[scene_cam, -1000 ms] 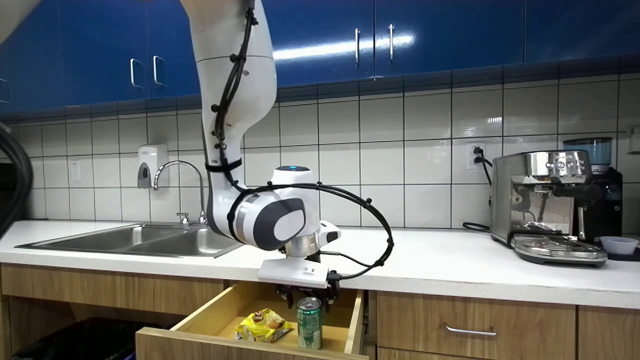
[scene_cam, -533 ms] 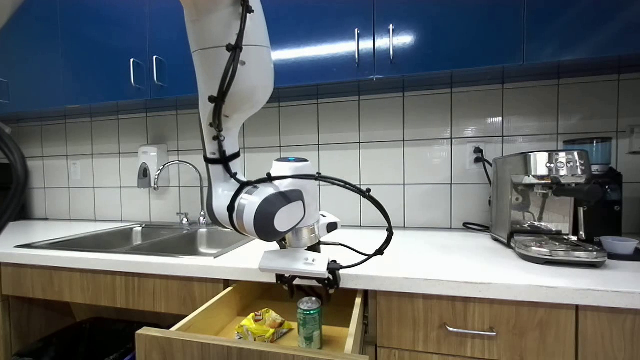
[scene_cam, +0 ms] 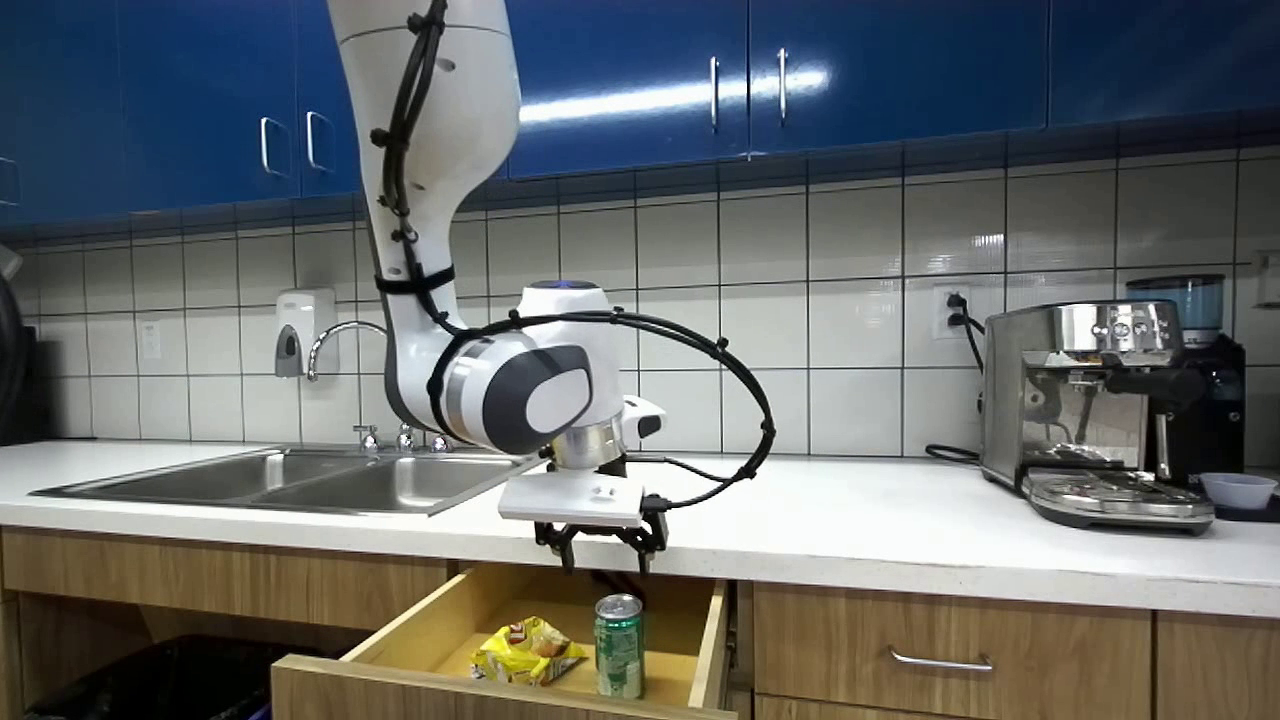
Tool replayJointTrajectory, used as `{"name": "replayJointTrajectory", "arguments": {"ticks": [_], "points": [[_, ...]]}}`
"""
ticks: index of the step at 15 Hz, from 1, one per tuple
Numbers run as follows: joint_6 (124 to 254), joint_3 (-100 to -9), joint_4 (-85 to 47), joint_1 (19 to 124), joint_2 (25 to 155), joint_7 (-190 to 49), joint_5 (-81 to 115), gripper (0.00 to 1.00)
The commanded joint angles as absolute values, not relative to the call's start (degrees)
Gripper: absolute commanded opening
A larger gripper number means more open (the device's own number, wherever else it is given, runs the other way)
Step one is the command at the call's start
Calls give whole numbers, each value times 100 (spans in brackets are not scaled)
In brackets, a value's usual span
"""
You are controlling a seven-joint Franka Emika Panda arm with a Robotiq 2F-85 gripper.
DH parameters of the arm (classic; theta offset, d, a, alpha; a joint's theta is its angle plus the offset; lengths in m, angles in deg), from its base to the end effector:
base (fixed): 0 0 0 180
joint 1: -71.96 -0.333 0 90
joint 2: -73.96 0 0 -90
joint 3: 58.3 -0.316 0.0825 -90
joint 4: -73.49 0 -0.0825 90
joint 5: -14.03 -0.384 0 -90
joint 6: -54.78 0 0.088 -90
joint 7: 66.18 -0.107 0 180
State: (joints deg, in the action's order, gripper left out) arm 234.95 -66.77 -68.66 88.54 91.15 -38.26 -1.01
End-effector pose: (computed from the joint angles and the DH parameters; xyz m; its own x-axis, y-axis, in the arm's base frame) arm 0.4946 -0.0916 0.2112 0.9308 0.0710 0.3586 0.0614 -0.9974 0.0381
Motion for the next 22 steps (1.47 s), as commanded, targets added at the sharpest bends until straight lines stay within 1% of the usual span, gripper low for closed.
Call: {"name": "replayJointTrajectory", "arguments": {"ticks": [1, 4, 5, 8, 16, 19, 20, 21, 22], "points": [[23422, -7013, -7420, 9133, 8439, -3658, -196, 100], [23345, -7088, -7718, 9167, 8120, -3714, -229, 100], [23479, -6911, -7398, 8987, 8536, -3826, -118, 100], [23473, -6930, -7597, 9002, 8341, -3826, -120, 100], [23471, -6944, -7622, 9013, 8317, -3826, -121, 100], [23365, -7195, -7764, 9139, 8114, -3852, -368, 100], [23402, -7269, -7820, 9153, 8060, -3856, -457, 100], [23538, -7146, -7925, 9018, 8011, -3977, -447, 100], [23536, -7298, -7987, 9068, 7948, -3977, -602, 100]]}}
